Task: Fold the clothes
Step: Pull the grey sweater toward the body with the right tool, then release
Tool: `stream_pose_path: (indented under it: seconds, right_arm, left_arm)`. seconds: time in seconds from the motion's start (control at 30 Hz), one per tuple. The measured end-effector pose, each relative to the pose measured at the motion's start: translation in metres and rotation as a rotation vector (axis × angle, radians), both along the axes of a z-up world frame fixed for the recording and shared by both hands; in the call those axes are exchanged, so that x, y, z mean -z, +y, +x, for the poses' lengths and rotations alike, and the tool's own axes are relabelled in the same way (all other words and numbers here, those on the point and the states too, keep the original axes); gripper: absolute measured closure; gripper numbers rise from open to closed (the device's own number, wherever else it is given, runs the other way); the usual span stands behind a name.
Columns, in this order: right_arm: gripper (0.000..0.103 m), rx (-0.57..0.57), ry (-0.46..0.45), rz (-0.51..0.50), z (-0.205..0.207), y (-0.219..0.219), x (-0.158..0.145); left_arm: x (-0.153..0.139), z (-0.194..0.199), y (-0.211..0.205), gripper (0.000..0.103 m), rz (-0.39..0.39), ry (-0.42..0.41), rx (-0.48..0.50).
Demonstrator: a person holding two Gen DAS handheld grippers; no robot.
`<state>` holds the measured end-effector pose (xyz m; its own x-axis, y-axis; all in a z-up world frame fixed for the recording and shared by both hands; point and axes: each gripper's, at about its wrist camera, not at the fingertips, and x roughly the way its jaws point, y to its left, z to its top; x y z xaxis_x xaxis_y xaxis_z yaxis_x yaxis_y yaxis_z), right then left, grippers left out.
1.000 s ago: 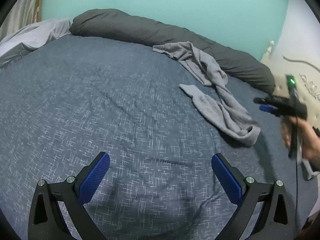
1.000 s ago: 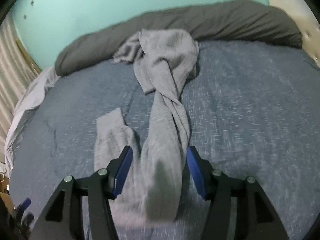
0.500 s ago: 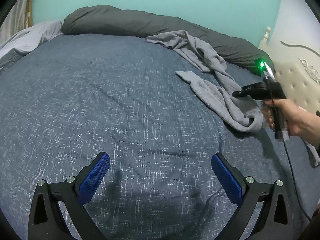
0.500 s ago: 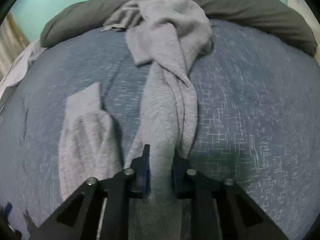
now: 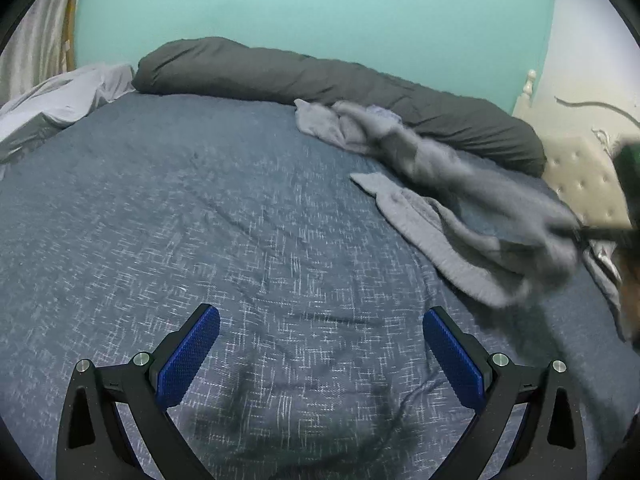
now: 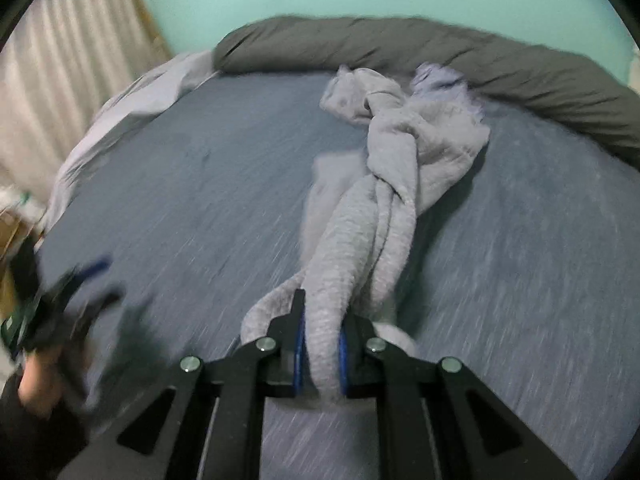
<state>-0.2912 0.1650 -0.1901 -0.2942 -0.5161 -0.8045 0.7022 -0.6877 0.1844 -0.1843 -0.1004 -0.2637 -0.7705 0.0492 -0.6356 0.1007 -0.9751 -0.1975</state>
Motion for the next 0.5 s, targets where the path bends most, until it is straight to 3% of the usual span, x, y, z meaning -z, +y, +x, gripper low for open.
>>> stream_pose_path:
  seconds: [0.2,0.4,0.5]
  right_arm:
    - [0.091,-0.020,-0.095,0.037,0.043,0.032,0.018]
    - [0.081,0.164,-0.135,-0.046,0.014,0.059,0.010]
    - [0.067,0.229,-0.100,-0.086,-0.001,0.063,-0.002]
  left_arm:
    - [0.002,0.002,-0.002,0.000,0.010,-0.010,0.002]
    - [0.005,0.003,-0.004,0.000,0.017,-0.023,0.006]
    - [0.007,0.004,-0.005,0.000,0.021,-0.030,0.008]
